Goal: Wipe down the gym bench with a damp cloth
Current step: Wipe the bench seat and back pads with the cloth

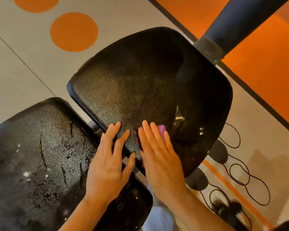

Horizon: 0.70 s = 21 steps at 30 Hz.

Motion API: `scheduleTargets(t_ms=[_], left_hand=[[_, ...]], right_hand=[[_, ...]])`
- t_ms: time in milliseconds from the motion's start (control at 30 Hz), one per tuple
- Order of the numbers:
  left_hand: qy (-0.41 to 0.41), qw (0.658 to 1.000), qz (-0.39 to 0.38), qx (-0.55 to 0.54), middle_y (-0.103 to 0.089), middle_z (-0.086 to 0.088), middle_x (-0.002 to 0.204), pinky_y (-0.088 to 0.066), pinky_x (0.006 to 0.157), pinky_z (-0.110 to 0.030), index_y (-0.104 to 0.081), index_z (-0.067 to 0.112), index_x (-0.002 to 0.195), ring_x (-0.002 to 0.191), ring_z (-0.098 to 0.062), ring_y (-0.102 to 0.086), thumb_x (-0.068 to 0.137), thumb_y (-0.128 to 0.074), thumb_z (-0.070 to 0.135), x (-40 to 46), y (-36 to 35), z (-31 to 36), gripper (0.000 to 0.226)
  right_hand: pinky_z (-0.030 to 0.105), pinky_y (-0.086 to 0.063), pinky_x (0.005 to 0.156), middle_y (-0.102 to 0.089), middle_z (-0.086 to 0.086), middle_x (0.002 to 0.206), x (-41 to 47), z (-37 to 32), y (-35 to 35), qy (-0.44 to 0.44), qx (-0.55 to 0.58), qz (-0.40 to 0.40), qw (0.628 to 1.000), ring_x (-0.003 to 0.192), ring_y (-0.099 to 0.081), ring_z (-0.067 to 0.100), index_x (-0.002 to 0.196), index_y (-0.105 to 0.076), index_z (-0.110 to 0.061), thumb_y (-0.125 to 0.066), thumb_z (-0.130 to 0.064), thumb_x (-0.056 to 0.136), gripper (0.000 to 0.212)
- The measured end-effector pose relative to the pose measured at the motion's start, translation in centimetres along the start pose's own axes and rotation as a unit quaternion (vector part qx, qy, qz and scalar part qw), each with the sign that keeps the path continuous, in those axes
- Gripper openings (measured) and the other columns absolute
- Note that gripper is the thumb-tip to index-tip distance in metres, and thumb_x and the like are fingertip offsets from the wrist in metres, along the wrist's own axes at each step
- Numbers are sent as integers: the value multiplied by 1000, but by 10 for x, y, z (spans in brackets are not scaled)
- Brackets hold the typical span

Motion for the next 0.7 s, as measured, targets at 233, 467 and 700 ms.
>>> scheduleTargets(t_ms=[233,467,700], left_hand=[[-1,1000,1,29,-27,-5,157,-9,123,-27,-39,14,144,150,-21,-20,94,-43,42,0,-3,0,57],[8,1000,4,27,-27,-6,156,-30,116,-45,-40,14,143,149,-22,-21,94,-40,46,0,-4,0,58],[8,999,10,34,-28,-6,156,-36,112,-48,-41,11,142,149,-23,-22,93,-42,43,1,-5,1,58]], right_hand=[[45,-6,122,-12,15,160,117,68,12,-195,21,57,979,149,-6,28,151,-15,-7,-24,-25,100,55],[44,-8,120,-16,9,160,24,45,0,87,-6,0,996,149,-8,25,151,-20,-12,-34,-21,96,58],[47,-10,121,-8,15,160,65,48,11,-155,14,46,987,149,-4,29,152,-13,-6,-24,-25,100,56]])
Point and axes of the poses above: each hand's wrist, its own x-axis towards the middle knuckle, its own y-axis out of the back of the hand, z = x × y, the point moved 1 cm from there along x, towards the middle knuckle
